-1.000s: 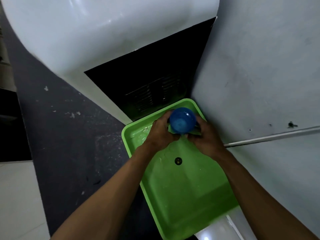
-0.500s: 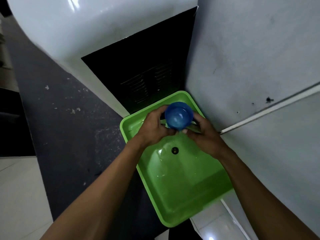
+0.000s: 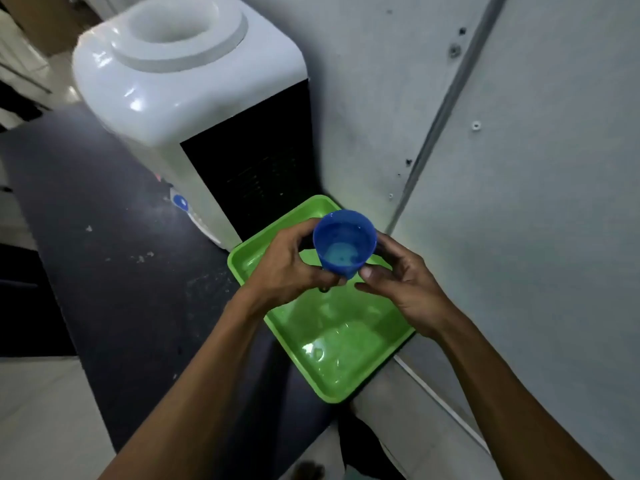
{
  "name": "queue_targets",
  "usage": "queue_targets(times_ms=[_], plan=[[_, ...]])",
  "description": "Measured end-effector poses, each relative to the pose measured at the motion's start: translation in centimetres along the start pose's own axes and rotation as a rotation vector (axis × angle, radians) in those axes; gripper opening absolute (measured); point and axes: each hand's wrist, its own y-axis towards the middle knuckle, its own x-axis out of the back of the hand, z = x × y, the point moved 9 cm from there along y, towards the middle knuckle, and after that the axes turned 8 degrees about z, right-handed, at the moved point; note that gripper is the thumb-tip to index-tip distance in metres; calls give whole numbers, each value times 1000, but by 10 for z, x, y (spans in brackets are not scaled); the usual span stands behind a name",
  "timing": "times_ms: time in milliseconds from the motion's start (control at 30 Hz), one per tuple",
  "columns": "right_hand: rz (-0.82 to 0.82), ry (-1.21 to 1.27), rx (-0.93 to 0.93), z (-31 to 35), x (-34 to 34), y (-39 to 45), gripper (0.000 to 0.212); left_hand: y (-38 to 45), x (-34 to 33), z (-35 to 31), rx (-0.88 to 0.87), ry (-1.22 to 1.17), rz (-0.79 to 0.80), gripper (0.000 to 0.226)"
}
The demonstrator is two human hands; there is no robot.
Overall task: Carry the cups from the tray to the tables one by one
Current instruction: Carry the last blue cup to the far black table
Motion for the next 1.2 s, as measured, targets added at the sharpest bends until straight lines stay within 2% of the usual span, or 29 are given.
queue_targets(times_ms=[200,433,767,1200], plan=[[-132,-21,76,22,-12,-88,60,-46,-38,-41,-109,-20,130,70],[-407,-17,152,29,-13,-233,56,-109,-126,-106,-271,23,378,67],[-845,-44,173,13,-2,-466,54,-214,-304,-189,-452,83,816,64],[-1272,-62,159,-54,-22,-822,53,-449,-583,-255,-586,80,1251,63]])
